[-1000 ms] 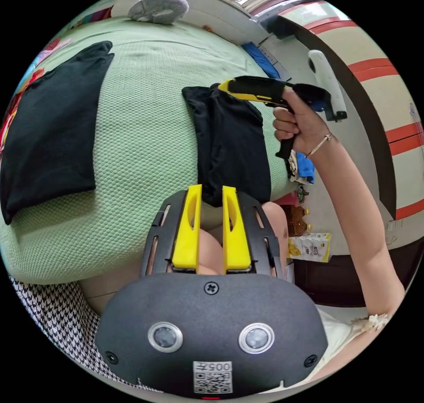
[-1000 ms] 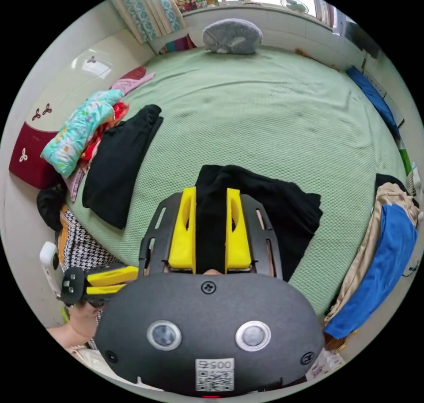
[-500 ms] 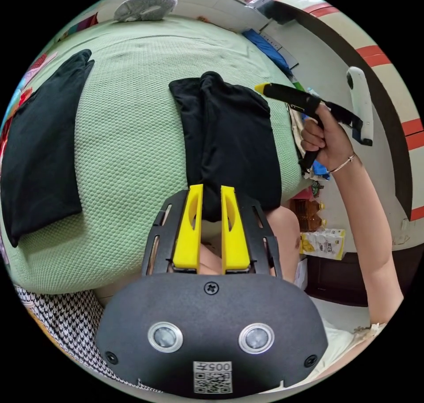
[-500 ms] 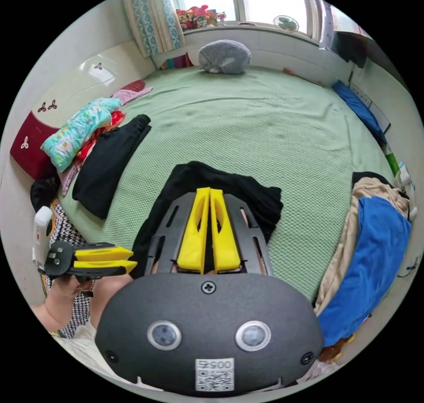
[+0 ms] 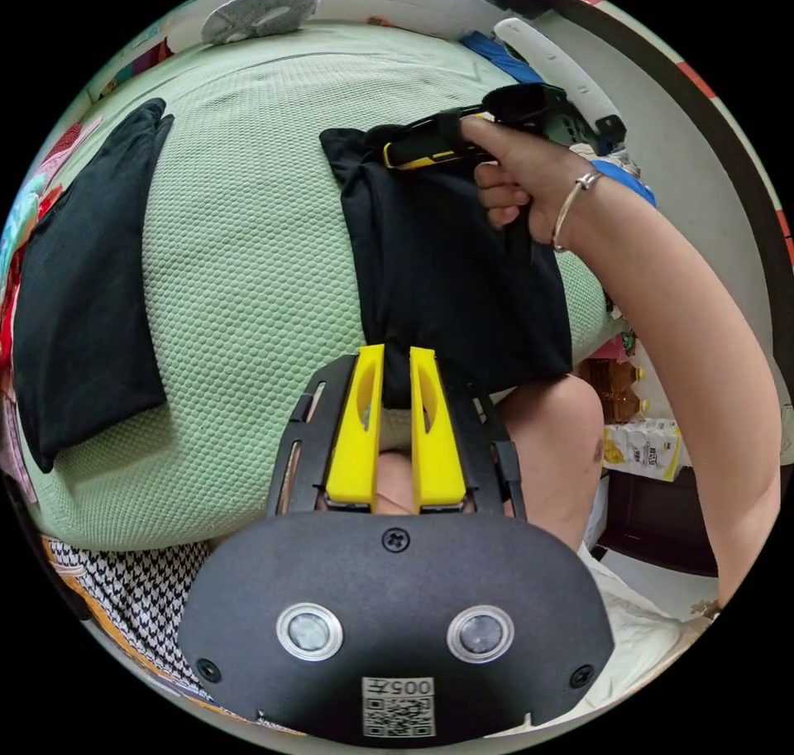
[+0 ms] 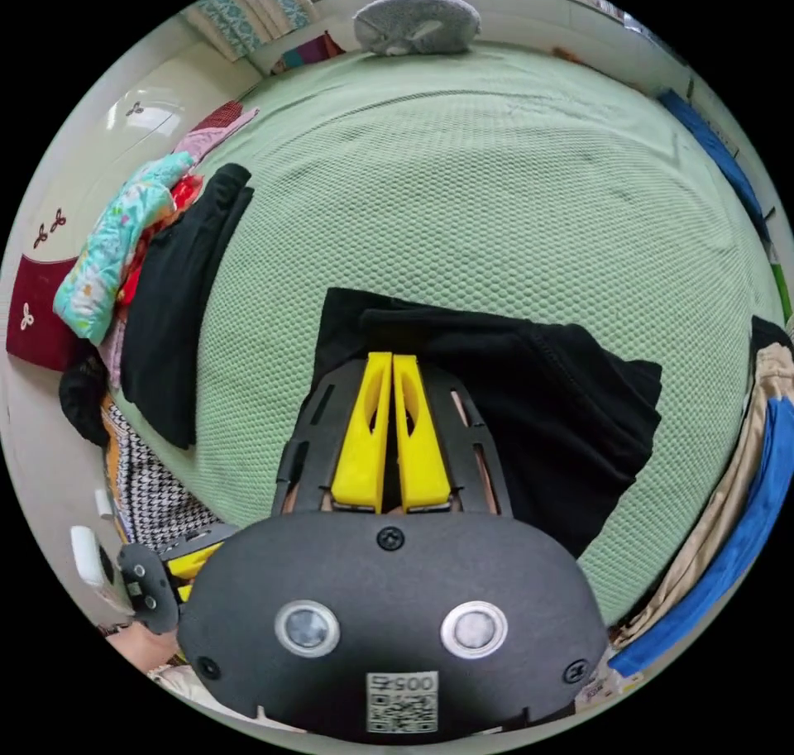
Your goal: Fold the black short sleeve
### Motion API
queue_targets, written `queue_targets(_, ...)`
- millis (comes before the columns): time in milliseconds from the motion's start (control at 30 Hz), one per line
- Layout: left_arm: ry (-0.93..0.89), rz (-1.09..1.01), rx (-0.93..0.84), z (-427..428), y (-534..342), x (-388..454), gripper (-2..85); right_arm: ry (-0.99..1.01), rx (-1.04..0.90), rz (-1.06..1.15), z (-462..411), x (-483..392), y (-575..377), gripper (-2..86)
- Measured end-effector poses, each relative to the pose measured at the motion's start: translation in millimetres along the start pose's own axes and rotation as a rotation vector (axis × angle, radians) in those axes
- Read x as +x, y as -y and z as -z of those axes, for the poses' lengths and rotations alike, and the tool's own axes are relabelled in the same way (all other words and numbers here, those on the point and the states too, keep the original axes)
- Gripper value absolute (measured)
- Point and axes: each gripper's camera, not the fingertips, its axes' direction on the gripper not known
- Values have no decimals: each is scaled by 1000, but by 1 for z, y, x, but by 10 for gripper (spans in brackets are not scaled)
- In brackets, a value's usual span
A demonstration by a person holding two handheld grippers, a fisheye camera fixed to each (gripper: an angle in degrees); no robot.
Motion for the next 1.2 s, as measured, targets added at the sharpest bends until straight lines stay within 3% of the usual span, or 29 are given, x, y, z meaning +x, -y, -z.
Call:
queue_targets(133,-44,-16,35,24,-19,-9,74,18,214,246,55,1,-46,13)
queue_targets(233,-54,3,69,40,-37,-22,87,-14,308,281,92,23,-81,57)
queue_targets(367,-101,23,71,48,-42,-29,120,-103,321,171,106,62,-103,84)
queue_targets(633,-147,-9,-5,54,-23,-23,189,-88,266,3,76,110,-111,111)
queue_targets(1067,-46,-84,-105,67,-13,-9,167,-87,285,24,33,139,-112,123)
queue_targets(1200,40,-103,-126,80,-14,-3,135,-33,289,61,27,130,-120,78)
